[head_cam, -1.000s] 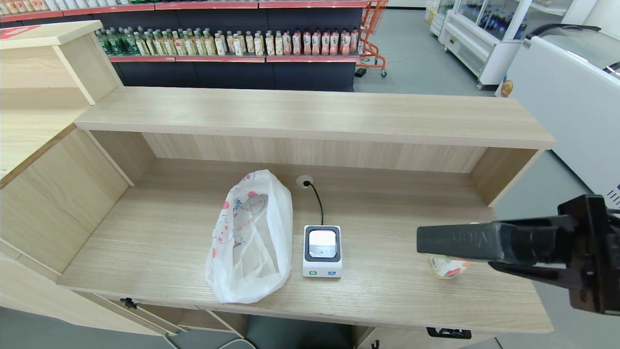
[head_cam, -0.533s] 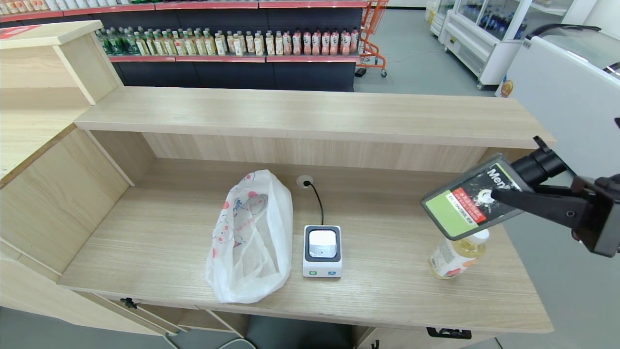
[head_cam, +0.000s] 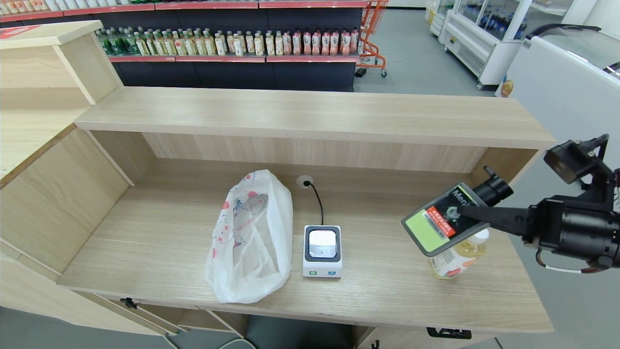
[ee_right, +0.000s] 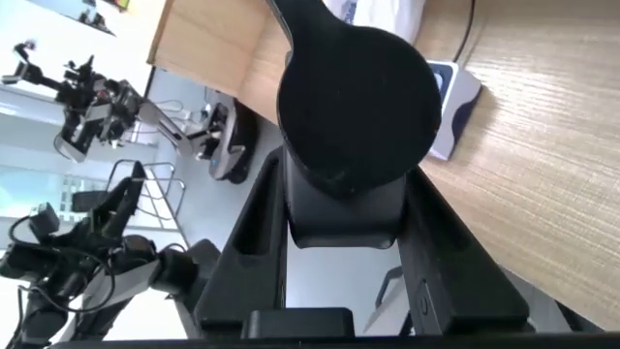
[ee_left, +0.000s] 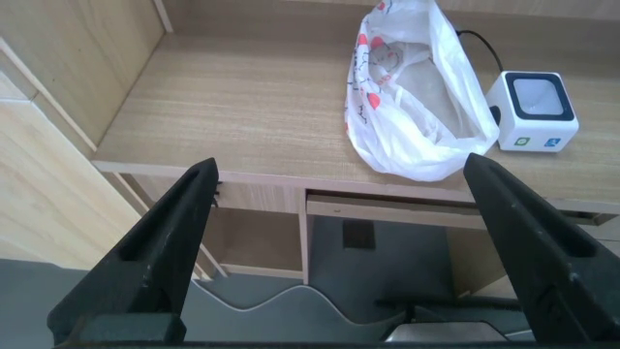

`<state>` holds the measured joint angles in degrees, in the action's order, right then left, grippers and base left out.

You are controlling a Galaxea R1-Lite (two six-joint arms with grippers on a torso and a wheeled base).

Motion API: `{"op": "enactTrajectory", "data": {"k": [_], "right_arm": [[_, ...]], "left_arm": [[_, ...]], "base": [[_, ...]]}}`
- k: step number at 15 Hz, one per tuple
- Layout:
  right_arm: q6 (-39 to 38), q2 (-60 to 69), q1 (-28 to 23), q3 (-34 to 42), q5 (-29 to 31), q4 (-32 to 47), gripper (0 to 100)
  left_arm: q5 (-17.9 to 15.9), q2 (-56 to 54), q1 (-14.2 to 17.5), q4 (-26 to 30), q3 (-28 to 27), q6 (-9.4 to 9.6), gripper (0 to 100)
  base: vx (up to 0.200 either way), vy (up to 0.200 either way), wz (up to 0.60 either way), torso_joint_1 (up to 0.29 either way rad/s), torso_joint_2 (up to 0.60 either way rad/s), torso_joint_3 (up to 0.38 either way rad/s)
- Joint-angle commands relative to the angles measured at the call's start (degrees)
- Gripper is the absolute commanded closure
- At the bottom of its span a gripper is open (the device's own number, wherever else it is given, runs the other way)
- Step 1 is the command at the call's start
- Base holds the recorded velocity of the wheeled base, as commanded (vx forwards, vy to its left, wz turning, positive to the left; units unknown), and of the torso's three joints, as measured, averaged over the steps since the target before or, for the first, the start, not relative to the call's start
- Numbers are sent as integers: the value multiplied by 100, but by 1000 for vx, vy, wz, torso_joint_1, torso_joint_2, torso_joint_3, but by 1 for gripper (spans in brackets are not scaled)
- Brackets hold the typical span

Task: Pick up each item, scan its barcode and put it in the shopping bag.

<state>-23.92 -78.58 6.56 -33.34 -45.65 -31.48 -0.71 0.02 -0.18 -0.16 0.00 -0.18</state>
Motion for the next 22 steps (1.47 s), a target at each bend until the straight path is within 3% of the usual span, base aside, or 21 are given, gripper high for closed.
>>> {"op": "enactTrajectory", "data": {"k": [1,7,11,15,19,22], "right_arm": [[80,-245,82,38,48,-8,100],[115,-711,390,135,39,-52,100],[115,-1151,575,135,92,-640,100],[344,-1836,759,91,619,-1467,100],[370,-2223,865,56,900,-1660,100],[599,-2803,856,65,1067,-2187,100]], "left_arm": [[0,6,1,-2,0,1,0],[0,6,1,-2,0,9,0],[0,6,1,-2,0,1,0],[0,6,1,-2,0,1,0],[0,6,1,-2,0,18,0],[0,6,1,-2,0,9,0]], "base": [[0,0,0,0,0,0],[0,0,0,0,0,0],[0,0,0,0,0,0],[0,200,0,-4,-1,4],[0,200,0,10,4,-4],[0,0,0,0,0,0]]}}
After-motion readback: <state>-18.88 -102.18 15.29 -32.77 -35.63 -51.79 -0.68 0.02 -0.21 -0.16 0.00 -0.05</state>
